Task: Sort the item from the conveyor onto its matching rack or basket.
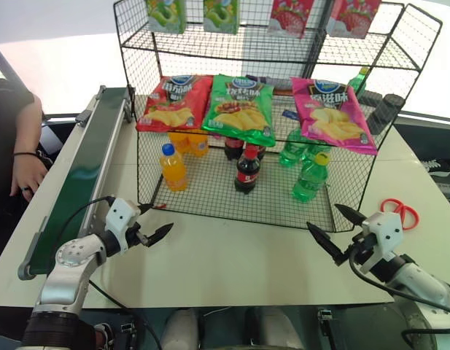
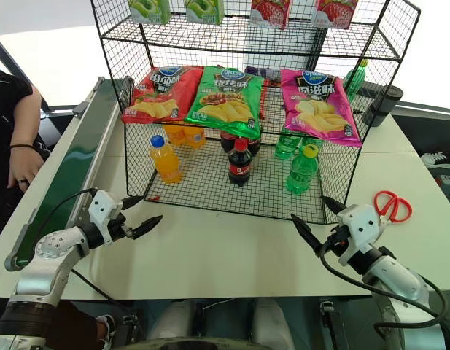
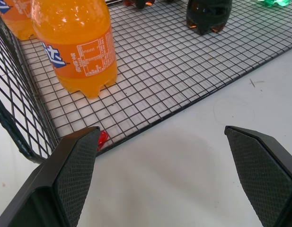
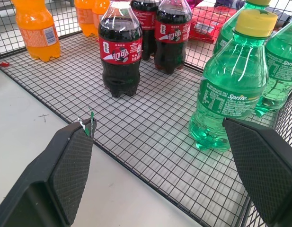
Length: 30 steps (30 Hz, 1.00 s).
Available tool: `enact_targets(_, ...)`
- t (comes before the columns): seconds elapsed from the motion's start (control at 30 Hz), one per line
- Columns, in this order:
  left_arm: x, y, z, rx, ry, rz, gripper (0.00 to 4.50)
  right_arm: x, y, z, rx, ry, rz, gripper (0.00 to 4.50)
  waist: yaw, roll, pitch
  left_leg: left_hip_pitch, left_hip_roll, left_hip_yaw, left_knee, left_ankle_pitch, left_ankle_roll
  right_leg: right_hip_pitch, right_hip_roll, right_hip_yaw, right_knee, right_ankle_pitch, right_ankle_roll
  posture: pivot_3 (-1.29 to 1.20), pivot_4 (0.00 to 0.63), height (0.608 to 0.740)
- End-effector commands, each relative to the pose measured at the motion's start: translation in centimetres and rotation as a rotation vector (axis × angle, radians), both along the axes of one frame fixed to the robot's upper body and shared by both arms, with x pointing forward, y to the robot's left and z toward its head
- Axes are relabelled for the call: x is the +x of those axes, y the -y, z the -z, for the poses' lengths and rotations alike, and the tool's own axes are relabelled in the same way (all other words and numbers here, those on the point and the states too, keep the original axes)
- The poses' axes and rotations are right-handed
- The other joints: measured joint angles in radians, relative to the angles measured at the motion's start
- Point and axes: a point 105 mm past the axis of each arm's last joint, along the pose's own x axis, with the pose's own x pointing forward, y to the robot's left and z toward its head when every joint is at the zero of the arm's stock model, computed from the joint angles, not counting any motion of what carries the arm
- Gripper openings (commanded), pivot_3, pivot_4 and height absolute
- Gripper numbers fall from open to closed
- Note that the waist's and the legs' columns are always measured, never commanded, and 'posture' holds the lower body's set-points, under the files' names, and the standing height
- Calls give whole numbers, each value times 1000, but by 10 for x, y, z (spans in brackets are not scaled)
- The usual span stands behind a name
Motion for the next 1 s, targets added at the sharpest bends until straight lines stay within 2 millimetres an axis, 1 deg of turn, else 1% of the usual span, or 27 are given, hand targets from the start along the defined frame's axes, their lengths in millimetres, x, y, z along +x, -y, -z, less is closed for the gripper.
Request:
enact_targets(0.03,3,0,-13,6,51,15,4500,0,1,-6,-7,32,3,4451,0,0,0,0,0,0,0,0,0,0,0,0,0,0,0,0,150,740)
enact_targets(0.43,7,3,-11,14,50,17,4500,-1,3,-5,-11,30,20,4451,0,0,0,0,0,0,0,0,0,0,0,0,0,0,0,0,150,740)
enact_targets(1.0,10,6,-11,18,59,4,4500,4,5,-2,-15,33,34,4451,0,0,0,0,0,0,0,0,0,0,0,0,0,0,0,0,150,740)
